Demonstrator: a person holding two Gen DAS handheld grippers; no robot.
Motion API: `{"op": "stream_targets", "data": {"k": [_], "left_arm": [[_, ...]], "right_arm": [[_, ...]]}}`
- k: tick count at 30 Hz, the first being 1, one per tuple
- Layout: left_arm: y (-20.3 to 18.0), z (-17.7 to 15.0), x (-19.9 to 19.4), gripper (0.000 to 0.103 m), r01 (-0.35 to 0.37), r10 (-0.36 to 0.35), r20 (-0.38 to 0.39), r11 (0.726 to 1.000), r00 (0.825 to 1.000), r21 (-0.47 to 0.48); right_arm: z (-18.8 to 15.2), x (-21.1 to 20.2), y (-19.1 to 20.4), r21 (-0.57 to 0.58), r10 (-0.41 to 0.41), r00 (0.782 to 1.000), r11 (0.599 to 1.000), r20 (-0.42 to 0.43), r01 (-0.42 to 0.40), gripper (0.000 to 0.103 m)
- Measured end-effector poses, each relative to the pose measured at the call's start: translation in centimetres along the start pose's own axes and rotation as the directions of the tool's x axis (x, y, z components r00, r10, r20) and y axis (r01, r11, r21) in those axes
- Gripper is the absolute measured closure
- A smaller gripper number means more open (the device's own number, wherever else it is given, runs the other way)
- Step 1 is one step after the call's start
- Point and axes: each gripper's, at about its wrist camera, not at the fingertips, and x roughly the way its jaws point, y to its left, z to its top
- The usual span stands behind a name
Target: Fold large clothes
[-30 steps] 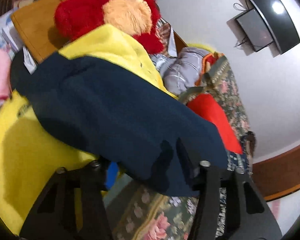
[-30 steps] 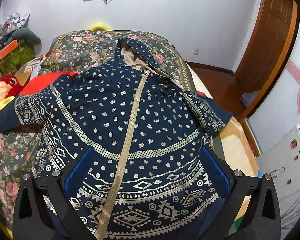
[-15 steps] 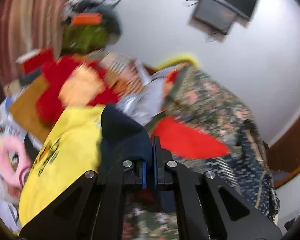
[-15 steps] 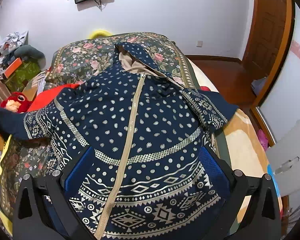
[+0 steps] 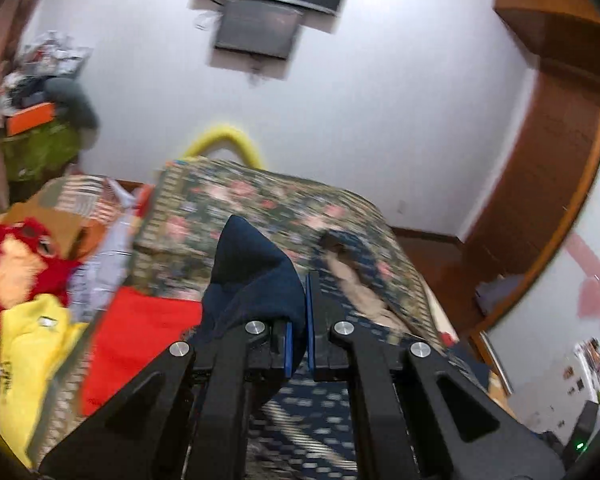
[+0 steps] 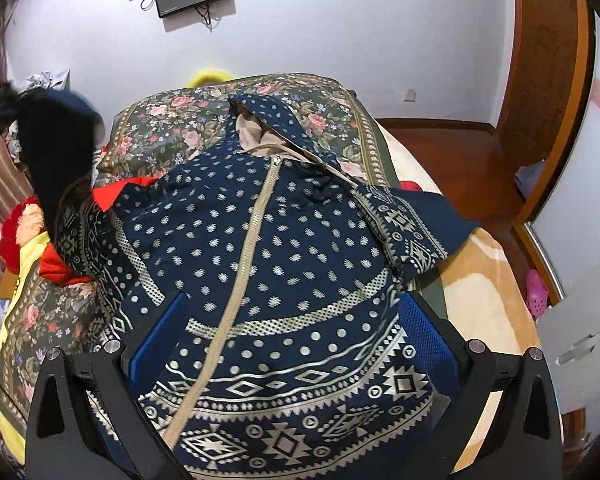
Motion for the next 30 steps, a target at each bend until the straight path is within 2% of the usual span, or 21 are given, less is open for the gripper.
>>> {"op": "stream_targets", "data": {"k": [6,11,13,16,17,20,22,23,24,27,29,30], "left_arm": [[-7.5,-3.1,4.8,0.099,0.091,-0.081,-0.129,0.993,0.988,0.074],[-12.2,-7.9,8.5,0.099,0.138,-0.092,-0.265,0.978,0.960,0.159],[-13.2,-10.0,10.2,0.099,0.153,-0.084,-0.338,0.971,0.937,0.184],[-14.3,-13.4,12.4,0.099,0.176,-0.067,-0.450,0.963,0.891,0.204],[-14.5,-14.2,12.8,0.099,0.179,-0.061,-0.469,0.961,0.881,0.210],[-14.8,-16.8,14.1,0.099,0.206,-0.049,-0.551,0.952,0.833,0.227],[-14.9,-18.6,14.6,0.098,0.234,-0.052,-0.615,0.947,0.787,0.219],[-14.9,-19.0,14.7,0.097,0.240,-0.052,-0.629,0.946,0.775,0.217],[-15.0,-19.7,14.7,0.095,0.246,-0.047,-0.646,0.943,0.762,0.223],[-15.2,-20.8,14.0,0.079,0.269,-0.037,-0.664,0.930,0.747,0.250],[-15.2,-21.2,13.1,0.057,0.280,-0.034,-0.660,0.921,0.750,0.271],[-15.1,-21.2,12.4,0.054,0.287,-0.034,-0.653,0.914,0.757,0.285]], "right_arm": [[-0.3,0.5,-2.2,0.054,0.051,0.998,0.997,-0.023,-0.050,0.000],[-0.7,1.0,-4.0,0.087,0.053,0.998,0.995,-0.040,-0.049,0.000],[-1.0,1.2,-4.9,0.105,0.048,0.998,0.994,-0.050,-0.043,0.000],[-1.4,1.5,-5.7,0.124,0.043,0.997,0.992,-0.070,-0.034,0.000],[-1.5,1.6,-5.9,0.128,0.044,0.996,0.991,-0.075,-0.034,0.000],[-1.7,1.7,-6.3,0.142,0.052,0.995,0.989,-0.082,-0.040,0.000],[-1.7,1.7,-6.2,0.133,0.034,0.996,0.991,-0.084,-0.022,0.000],[-1.7,1.8,-6.2,0.127,0.031,0.996,0.992,-0.087,-0.019,0.000],[-1.7,1.8,-6.0,0.120,0.028,0.995,0.993,-0.092,-0.017,0.000],[-1.7,1.7,-5.6,0.099,0.023,0.995,0.995,-0.099,-0.013,0.000],[-1.7,1.6,-5.2,0.080,0.018,0.995,0.997,-0.103,-0.009,0.000],[-1.6,1.6,-5.0,0.069,0.015,0.994,0.998,-0.105,-0.008,0.000]]}}
